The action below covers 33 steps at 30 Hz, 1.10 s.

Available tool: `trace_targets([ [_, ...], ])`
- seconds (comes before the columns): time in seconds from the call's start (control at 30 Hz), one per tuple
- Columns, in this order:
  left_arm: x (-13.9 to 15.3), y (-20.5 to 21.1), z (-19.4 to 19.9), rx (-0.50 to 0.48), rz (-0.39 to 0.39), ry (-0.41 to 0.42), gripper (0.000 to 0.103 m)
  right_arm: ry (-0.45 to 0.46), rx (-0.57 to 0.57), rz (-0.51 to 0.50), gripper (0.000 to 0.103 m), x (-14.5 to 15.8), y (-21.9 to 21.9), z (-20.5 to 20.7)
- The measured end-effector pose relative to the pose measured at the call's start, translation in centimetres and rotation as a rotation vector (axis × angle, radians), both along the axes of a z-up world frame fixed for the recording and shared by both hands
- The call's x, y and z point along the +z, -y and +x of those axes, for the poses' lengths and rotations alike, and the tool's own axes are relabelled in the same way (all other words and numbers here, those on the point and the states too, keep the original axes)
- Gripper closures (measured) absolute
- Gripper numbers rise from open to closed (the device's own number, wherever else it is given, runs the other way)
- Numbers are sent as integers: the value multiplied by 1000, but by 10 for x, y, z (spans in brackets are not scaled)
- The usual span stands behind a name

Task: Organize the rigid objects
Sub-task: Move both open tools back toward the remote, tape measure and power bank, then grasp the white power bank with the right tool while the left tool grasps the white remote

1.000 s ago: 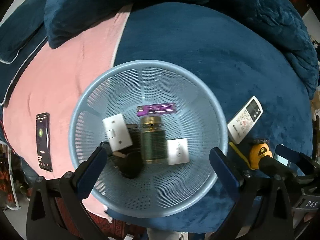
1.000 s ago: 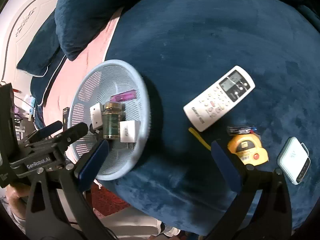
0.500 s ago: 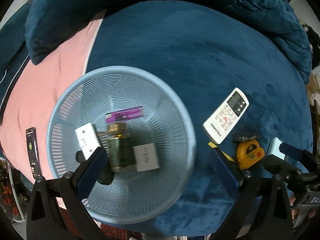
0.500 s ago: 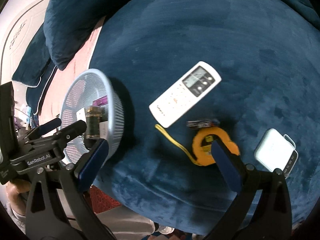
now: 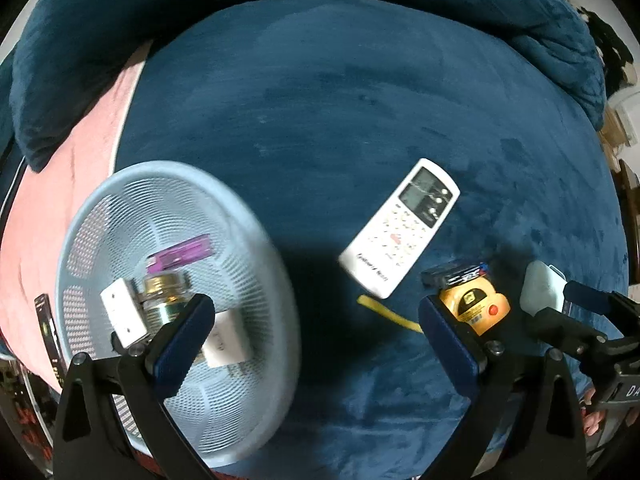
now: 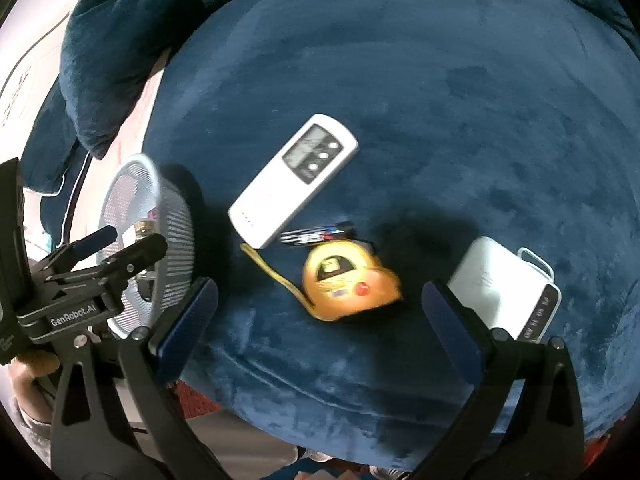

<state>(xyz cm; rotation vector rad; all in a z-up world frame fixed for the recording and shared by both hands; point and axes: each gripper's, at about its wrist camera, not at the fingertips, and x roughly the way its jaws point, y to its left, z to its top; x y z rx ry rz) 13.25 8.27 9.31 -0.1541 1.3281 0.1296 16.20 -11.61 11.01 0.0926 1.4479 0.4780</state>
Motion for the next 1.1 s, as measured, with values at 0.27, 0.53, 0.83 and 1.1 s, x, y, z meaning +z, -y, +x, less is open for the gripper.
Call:
trace_targets([
  [0.27,-14,29,17,-53,4,-26,1,-24,-58,-23,0,-14,40,9],
  [0.53,-30,55,30,-101,2,-51,1,-49,-82,-64,0,-32,71,13],
  [0.83,-45,65,42,-120,2,-75,1,-67,-148,-150,0,-51,91,16],
  [1.1,-49,60,42,-121,-5,-83,1,-20,14,-180,0,-54,80,24],
])
